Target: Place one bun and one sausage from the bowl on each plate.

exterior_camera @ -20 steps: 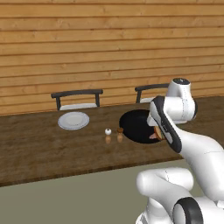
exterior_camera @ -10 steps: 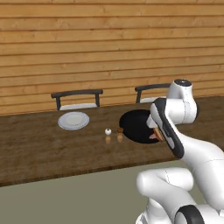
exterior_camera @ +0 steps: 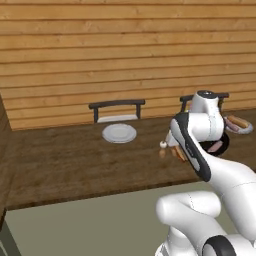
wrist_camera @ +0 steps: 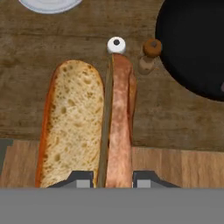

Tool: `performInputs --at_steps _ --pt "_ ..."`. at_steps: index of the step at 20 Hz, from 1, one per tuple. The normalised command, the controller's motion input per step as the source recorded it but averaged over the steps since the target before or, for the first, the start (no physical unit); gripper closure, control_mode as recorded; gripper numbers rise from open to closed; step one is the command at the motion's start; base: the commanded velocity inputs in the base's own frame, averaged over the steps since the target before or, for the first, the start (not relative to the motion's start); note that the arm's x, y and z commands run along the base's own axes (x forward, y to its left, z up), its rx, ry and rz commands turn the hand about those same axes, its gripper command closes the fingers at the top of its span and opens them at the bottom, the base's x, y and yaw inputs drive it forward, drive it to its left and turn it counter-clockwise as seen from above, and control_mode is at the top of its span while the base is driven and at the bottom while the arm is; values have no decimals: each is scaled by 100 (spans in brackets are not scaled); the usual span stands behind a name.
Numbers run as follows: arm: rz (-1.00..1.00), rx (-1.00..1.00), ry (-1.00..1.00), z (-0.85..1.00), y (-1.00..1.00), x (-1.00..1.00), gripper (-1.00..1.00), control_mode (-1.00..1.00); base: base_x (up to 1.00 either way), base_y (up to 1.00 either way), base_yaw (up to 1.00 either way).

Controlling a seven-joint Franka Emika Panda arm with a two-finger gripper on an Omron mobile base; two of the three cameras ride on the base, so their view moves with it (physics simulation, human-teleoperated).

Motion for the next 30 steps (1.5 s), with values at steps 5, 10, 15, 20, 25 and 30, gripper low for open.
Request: performInputs --at_steps 5,10,15,20,25,30 --pt "0 0 0 0 0 0 100 100 21 27 0" --pt "0 0 0 0 0 0 100 100 34 -10 0" --pt "0 0 0 0 0 0 100 100 38 -16 0" --pt "0 0 0 0 0 0 100 100 38 -10 0" --pt "0 0 0 0 0 0 100 100 42 -7 0" --pt "0 0 -7 0 21 67 100 -100 11 0 0"
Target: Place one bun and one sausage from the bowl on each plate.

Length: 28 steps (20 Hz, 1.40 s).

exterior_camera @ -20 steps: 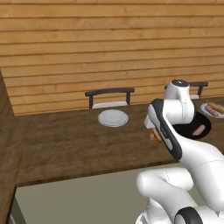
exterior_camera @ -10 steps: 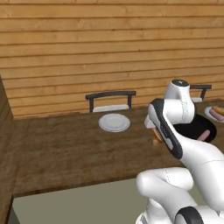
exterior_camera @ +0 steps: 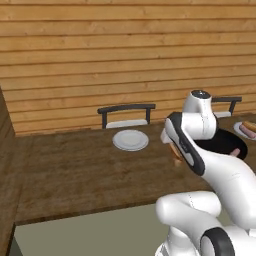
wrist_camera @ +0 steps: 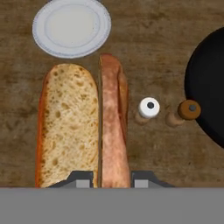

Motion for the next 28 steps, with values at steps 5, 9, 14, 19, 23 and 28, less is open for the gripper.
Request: performInputs --at_steps 5,9,14,19,23,28 --pt "0 0 -18 0 68 97 100 -100 0 0 0" --pt "0 1 -17 0 68 97 100 -100 0 0 0" --pt "0 6 -10 0 48 84 100 -100 0 0 0" --pt "0 6 -9 -10 14 65 100 -100 0 0 0" --pt "0 0 -7 -30 6 23 100 -100 0 0 0" --pt "0 0 0 -23 17 0 100 -100 0 0 0"
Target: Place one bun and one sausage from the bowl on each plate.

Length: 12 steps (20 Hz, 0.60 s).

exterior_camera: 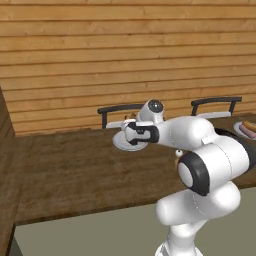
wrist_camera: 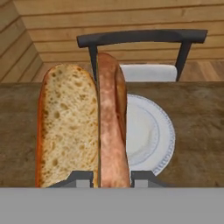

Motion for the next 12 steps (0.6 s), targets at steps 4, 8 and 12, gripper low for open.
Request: performInputs --at_steps 4,8,12 --pt "0 0 0 -16 1 3 100 -100 0 0 0" --pt "0 0 0 -11 3 24 -100 -100 0 0 0" --pt "0 0 0 -10 1 24 -100 -100 0 0 0"
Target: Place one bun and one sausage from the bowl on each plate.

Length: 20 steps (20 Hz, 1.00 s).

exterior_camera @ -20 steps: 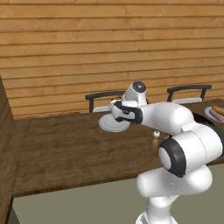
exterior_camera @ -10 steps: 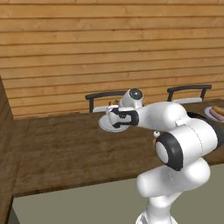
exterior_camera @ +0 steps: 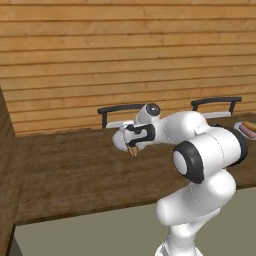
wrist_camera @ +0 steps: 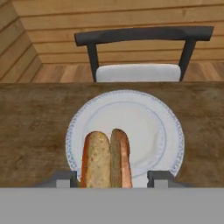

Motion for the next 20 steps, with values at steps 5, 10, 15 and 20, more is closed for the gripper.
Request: performInputs --at_steps 5,10,15,20 --pt "0 0 0 -22 0 22 -100 -100 0 0 0" --pt "0 0 0 -5 -3 -2 -100 -100 0 0 0" --pt "-13 0 5 23 -43 -71 -100 -100 0 0 0" --pt "-22 0 17 59 -64 -66 -100 -100 0 0 0"
